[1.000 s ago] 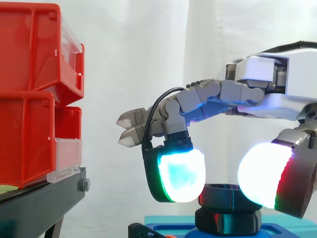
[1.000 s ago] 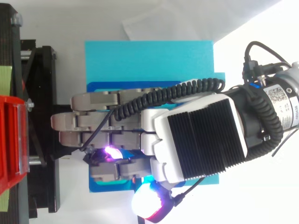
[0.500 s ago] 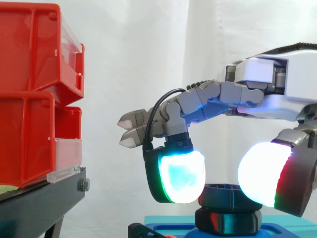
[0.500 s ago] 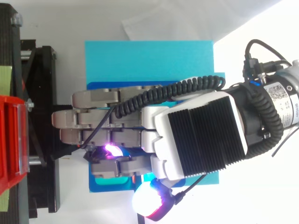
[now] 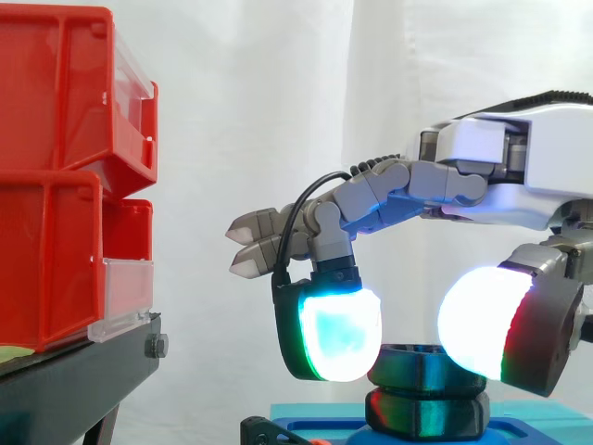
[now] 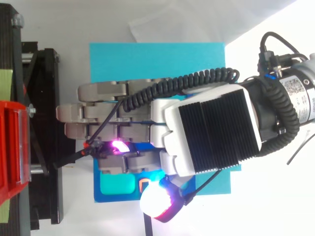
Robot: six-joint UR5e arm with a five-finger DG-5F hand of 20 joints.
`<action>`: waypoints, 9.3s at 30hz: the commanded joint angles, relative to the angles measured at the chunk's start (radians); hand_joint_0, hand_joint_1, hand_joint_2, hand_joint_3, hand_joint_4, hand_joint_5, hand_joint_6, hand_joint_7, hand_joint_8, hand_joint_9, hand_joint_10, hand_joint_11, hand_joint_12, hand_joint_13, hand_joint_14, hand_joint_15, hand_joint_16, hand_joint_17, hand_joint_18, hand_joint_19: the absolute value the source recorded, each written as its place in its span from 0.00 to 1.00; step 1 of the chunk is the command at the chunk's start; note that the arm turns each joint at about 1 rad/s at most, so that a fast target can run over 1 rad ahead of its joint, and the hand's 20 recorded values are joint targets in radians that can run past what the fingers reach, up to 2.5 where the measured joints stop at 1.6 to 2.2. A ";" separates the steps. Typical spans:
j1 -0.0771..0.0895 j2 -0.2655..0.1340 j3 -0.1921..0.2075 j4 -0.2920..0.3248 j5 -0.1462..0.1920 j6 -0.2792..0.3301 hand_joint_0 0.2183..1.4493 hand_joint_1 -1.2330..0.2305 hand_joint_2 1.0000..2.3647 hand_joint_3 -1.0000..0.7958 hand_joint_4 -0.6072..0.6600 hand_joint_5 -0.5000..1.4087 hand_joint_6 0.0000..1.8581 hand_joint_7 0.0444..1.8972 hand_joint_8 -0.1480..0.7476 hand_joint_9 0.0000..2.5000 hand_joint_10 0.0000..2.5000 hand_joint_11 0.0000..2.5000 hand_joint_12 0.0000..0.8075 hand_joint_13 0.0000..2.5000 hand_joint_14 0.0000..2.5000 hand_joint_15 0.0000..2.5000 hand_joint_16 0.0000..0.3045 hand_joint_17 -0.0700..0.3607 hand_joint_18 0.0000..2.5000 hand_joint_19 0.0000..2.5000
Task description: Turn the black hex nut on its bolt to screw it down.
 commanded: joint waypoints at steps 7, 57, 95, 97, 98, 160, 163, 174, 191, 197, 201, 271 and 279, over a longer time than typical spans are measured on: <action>-0.024 0.000 0.000 -0.002 -0.025 -0.001 0.20 0.67 0.00 0.28 0.67 0.19 0.37 0.63 0.47 0.19 0.00 0.00 0.42 0.08 0.00 0.00 0.19 0.47 0.13 0.02; 0.035 0.000 0.000 0.060 -0.013 0.011 0.16 0.48 0.00 0.28 0.69 0.18 0.31 0.68 0.48 0.16 0.00 0.00 0.46 0.07 0.00 0.00 0.21 0.50 0.13 0.01; 0.015 -0.069 0.180 -0.150 -0.088 -0.030 0.12 0.65 0.00 0.28 0.71 0.18 0.29 0.68 0.50 0.16 0.00 0.00 0.49 0.07 0.00 0.00 0.23 0.54 0.13 0.02; 0.013 -0.069 0.192 -0.190 -0.088 -0.048 0.09 0.66 0.00 0.28 0.73 0.18 0.27 0.70 0.51 0.16 0.00 0.00 0.51 0.07 0.00 0.00 0.24 0.55 0.14 0.02; 0.010 -0.069 0.193 -0.207 -0.088 -0.058 0.08 0.66 0.00 0.28 0.74 0.18 0.27 0.68 0.52 0.16 0.00 0.00 0.52 0.07 0.00 0.00 0.25 0.56 0.14 0.02; -0.045 -0.068 0.235 -0.351 -0.137 -0.159 0.18 0.47 0.00 0.28 0.62 0.15 0.27 0.48 0.42 0.10 0.00 0.00 0.42 0.01 0.00 0.00 0.20 0.48 0.06 0.02; -0.045 -0.068 0.241 -0.365 -0.137 -0.163 0.14 0.50 0.00 0.28 0.63 0.15 0.27 0.48 0.45 0.10 0.00 0.00 0.45 0.02 0.00 0.00 0.22 0.51 0.07 0.02; -0.047 -0.068 0.241 -0.391 -0.137 -0.179 0.06 0.57 0.00 0.28 0.67 0.15 0.27 0.48 0.50 0.11 0.00 0.00 0.51 0.03 0.00 0.00 0.25 0.57 0.09 0.02; -0.056 -0.063 0.241 -0.416 -0.151 -0.182 0.21 0.45 0.00 0.28 0.62 0.16 0.27 0.49 0.42 0.13 0.00 0.00 0.41 0.03 0.00 0.00 0.19 0.47 0.08 0.01; -0.056 -0.063 0.241 -0.416 -0.151 -0.182 0.17 0.45 0.00 0.28 0.65 0.16 0.27 0.51 0.44 0.13 0.00 0.00 0.43 0.04 0.00 0.00 0.21 0.49 0.09 0.01; -0.059 -0.063 0.241 -0.416 -0.151 -0.182 0.16 0.45 0.00 0.28 0.66 0.16 0.27 0.53 0.45 0.13 0.00 0.00 0.44 0.04 0.00 0.00 0.21 0.49 0.10 0.01; -0.057 -0.063 0.262 -0.397 -0.151 -0.170 0.07 0.51 0.00 0.28 0.67 0.14 0.27 0.51 0.48 0.10 0.00 0.00 0.51 0.02 0.00 0.00 0.25 0.56 0.10 0.01; -0.054 -0.061 0.344 -0.459 -0.153 -0.171 0.08 0.53 0.00 0.28 0.65 0.13 0.27 0.47 0.47 0.09 0.00 0.00 0.50 0.02 0.00 0.00 0.25 0.56 0.09 0.01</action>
